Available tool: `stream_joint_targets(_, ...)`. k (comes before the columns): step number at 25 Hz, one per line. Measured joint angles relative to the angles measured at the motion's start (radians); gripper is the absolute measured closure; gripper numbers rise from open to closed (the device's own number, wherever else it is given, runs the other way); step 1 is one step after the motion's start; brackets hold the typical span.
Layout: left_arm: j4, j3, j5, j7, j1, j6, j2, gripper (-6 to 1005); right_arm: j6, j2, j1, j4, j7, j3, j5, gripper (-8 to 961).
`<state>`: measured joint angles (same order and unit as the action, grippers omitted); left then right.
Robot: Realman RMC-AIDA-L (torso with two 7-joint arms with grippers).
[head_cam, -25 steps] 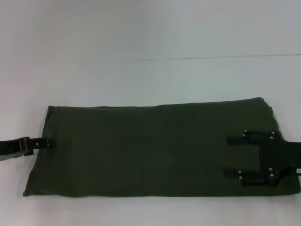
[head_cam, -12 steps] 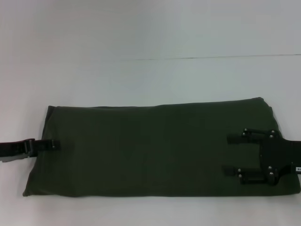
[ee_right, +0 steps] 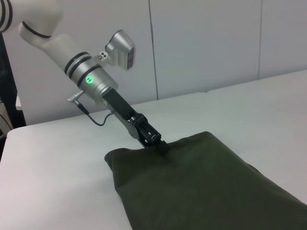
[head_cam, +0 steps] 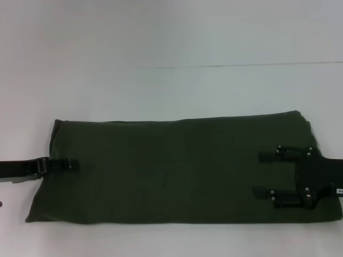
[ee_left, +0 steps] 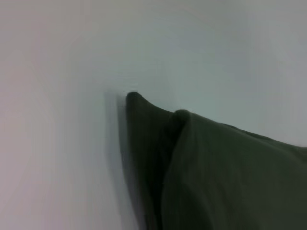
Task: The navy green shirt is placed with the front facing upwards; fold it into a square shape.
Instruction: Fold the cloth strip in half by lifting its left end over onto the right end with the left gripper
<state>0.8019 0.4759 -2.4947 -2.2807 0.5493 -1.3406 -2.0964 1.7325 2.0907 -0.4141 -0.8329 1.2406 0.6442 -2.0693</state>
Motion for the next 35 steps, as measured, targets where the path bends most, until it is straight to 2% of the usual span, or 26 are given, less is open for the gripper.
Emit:
stream_joint_targets(14, -0.009, 0.036, 0.005, 0.02, 0.023, -0.046, -0.004, 127, -0.011, -0.001, 0.0, 0.0, 0.016, 0.0, -0.002, 117)
stream_joint_targets(20, -0.001, 0.053, 0.005, 0.025, 0.025, -0.036, -0.01, 333, -0.011, -0.001, 0.0, 0.0, 0.016, 0.0, -0.001, 117)
stream_joint_targets(23, 0.008, 0.053, 0.005, 0.025, 0.025, -0.036, -0.01, 549, -0.011, 0.0, 0.0, 0.0, 0.016, 0.0, 0.0, 117)
stream_joint_targets(28, 0.01, 0.054, 0.005, 0.024, 0.026, -0.037, -0.01, 788, -0.013, 0.0, 0.0, 0.0, 0.016, 0.0, 0.0, 118)
stream_joint_targets(35, 0.01, 0.059, 0.004, 0.023, 0.026, -0.034, -0.01, 891, -0.013, 0.0, -0.003, 0.0, 0.016, 0.0, 0.0, 118)
